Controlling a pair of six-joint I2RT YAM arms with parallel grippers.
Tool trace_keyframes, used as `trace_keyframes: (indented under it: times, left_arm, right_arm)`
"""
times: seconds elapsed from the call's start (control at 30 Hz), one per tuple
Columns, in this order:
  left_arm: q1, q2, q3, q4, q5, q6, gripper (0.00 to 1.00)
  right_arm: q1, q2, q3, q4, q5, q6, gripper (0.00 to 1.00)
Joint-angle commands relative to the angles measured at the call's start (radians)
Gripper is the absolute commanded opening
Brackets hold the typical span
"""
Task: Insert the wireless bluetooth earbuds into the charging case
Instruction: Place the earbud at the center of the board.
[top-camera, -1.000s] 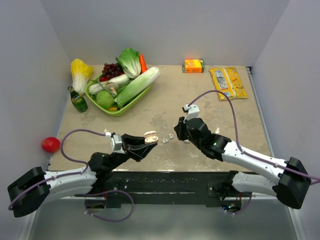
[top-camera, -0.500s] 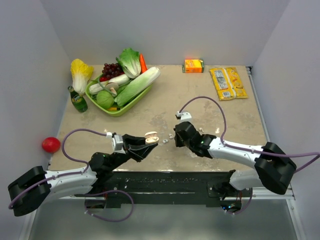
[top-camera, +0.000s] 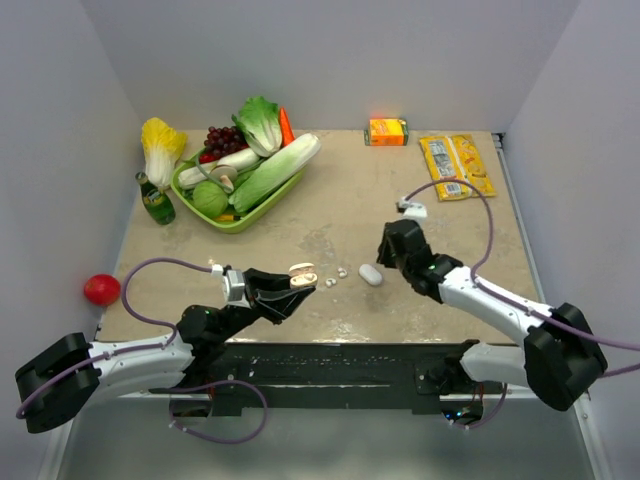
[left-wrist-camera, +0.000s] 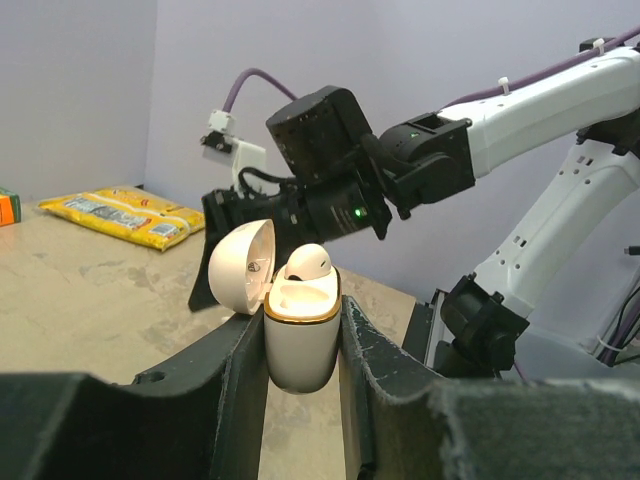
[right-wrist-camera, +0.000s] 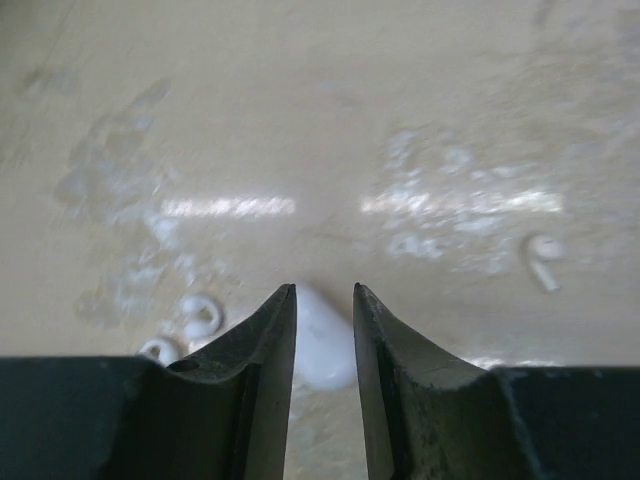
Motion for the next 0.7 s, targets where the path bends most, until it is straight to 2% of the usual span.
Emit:
trace_keyframes:
  times: [0.0,0.2,0.37,0.5,0.67]
  left_arm:
    - [-0.005,-0.007,-0.116,0.346,-0.010,-0.015,0.00]
    - [-0.007,0.003,-0.131,0.379,-0.001,-0.029,0.00]
    - [-0.009,0.003,-0.153,0.409,0.011,-0.032,0.00]
    - [-0.009,0.002,-0.176,0.437,0.012,-0.037,0.00]
    - [-0.010,-0.009,-0.193,0.435,0.014,-0.037,0.00]
  right_arm:
    - [-0.223,-0.056,-0.022,0.007,-0.016,-0.004,0.31]
    - [-0.312,0.088,0.065,-0.039,-0.014,-0.047,0.35]
    - [-0.314,0.199,0.169,-0.097,0.022,-0.089,0.40]
    - [-0.314,0.260,0.205,-0.132,0.051,-0.109,0.48]
    - [-0.323,0.299,0.228,-0.166,0.060,-0.114,0.50]
